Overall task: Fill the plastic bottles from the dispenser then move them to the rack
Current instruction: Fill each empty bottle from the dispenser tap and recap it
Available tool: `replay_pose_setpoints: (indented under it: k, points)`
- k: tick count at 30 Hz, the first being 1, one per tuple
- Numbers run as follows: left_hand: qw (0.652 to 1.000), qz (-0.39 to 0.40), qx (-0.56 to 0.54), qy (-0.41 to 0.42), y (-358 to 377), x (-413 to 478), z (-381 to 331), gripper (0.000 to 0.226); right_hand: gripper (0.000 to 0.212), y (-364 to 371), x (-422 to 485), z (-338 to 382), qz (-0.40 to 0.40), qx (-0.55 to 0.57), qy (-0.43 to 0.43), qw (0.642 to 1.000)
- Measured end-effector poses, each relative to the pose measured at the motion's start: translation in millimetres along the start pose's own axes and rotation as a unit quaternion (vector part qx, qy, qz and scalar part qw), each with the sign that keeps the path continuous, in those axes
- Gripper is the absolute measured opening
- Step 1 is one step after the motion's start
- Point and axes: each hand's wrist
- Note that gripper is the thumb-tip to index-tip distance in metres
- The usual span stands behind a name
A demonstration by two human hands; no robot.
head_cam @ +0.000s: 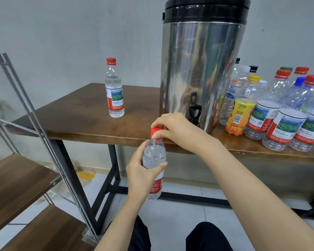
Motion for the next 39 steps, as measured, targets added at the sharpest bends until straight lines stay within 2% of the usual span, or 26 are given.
replay_pose_setpoints:
  k: [5, 8, 10, 13, 16, 19, 23, 26, 28, 31, 33, 36, 39]
  points:
    - [1.0, -0.019, -0.007, 0.003, -12.2, 9.6, 0.2, 0.073, 0.031, 12.6, 19.6, 3.1, -0.023, 0.045, -0.001, 0.999]
    - [0.999, -0.043, -0.008, 0.022, -26.1, 27.0, -12.2, 0.074, 0.043, 28.1, 30.7, -1.5, -0.103, 0.129, 0.012, 0.986]
    - [0.997, -0.057, -0.017, 0.038, -39.6, 44.9, -30.5, 0.072, 0.041, 44.2, 39.6, -10.6, -0.159, 0.136, 0.039, 0.977]
    - [0.992, -0.099, -0.012, 0.073, -62.1, 80.8, -63.2, 0.07, 0.036, 70.1, 54.8, -25.2, -0.179, 0.087, 0.075, 0.977]
    - [0.984, -0.14, 0.015, 0.114, -78.9, 123.6, -82.5, 0.069, 0.039, 93.8, 71.3, -31.5, -0.121, 0.017, 0.106, 0.987]
    - [0.977, -0.18, 0.043, 0.108, -88.9, 165.5, -83.2, 0.075, 0.041, 111.9, 88.0, -34.4, -0.075, -0.062, 0.11, 0.989]
    - [0.97, -0.207, 0.095, 0.087, -100.7, 210.8, -61.4, 0.077, 0.042, 132.5, 98.7, -40.7, -0.051, -0.133, 0.099, 0.985]
    - [0.969, -0.215, 0.096, 0.074, -108.8, 227.7, -44.6, 0.076, 0.048, 144.5, 98.3, -42.4, -0.088, -0.209, 0.087, 0.97]
    - [0.968, -0.208, 0.106, 0.094, -110.8, 231.0, -38.3, 0.079, 0.048, 148.2, 100.1, -42.9, -0.116, -0.23, 0.081, 0.963]
    - [0.965, -0.189, 0.148, 0.101, -108.4, 222.4, -24.3, 0.097, 0.052, 150.5, 101.4, -41.9, -0.146, -0.253, 0.081, 0.953]
    - [0.962, -0.181, 0.196, 0.053, -108.1, 210.1, -3.5, 0.108, 0.045, 151.3, 100.7, -42.6, -0.144, -0.266, 0.081, 0.95]
    - [0.963, -0.165, 0.213, 0.012, -115.9, 199.5, 25.1, 0.094, 0.028, 151.1, 100.9, -42.2, -0.139, -0.253, 0.086, 0.953]
    - [0.958, -0.176, 0.227, 0.011, -120.8, 209.4, 26.7, 0.08, 0.037, 153.7, 101.7, -43.0, -0.167, -0.258, 0.074, 0.949]
Point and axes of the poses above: each hand's wrist, its own x-axis towards the middle knuckle, its own y-axis out of the palm, z = x × y, and after that the axes turned 3 degrees about -y, right-handed
